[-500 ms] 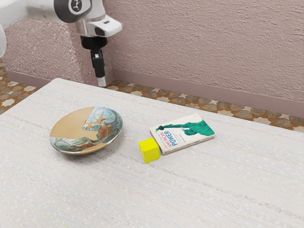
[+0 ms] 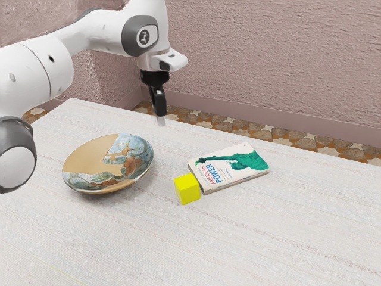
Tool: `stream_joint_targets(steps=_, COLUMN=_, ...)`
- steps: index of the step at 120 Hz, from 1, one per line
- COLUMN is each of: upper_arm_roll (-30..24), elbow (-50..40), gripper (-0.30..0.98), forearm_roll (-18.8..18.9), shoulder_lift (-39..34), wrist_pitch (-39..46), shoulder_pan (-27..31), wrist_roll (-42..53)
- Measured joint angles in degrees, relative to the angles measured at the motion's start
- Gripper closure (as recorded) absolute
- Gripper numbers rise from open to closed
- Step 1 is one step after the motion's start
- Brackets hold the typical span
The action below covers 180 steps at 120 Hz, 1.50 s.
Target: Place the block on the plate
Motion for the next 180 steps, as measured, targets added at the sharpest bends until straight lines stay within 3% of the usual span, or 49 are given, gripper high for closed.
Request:
stream_joint_targets(steps=49, upper_arm_roll=0.46, elbow=-2.95, gripper=0.0, forearm_roll=-4.56, shoulder_lift=9.28, wrist_pitch=8.58, shoulder_pan=-3.26, wrist_roll=-0.52)
stream_joint_targets(steps=95, upper_arm_roll=1.37, elbow=-11.74, gripper=0.0, forearm_roll=-10.12, shoulder_lift=10.04, wrist_pitch=18.01, shoulder_pan=-2.96, wrist_roll=1.06)
stream_joint_targets(steps=180, upper_arm_roll=2.13, elbow=-12.1, gripper=0.0, forearm_roll=-11.04, shoulder_lift=15.7, wrist_pitch=21.91, shoulder_pan=-3.56, wrist_roll=2.21)
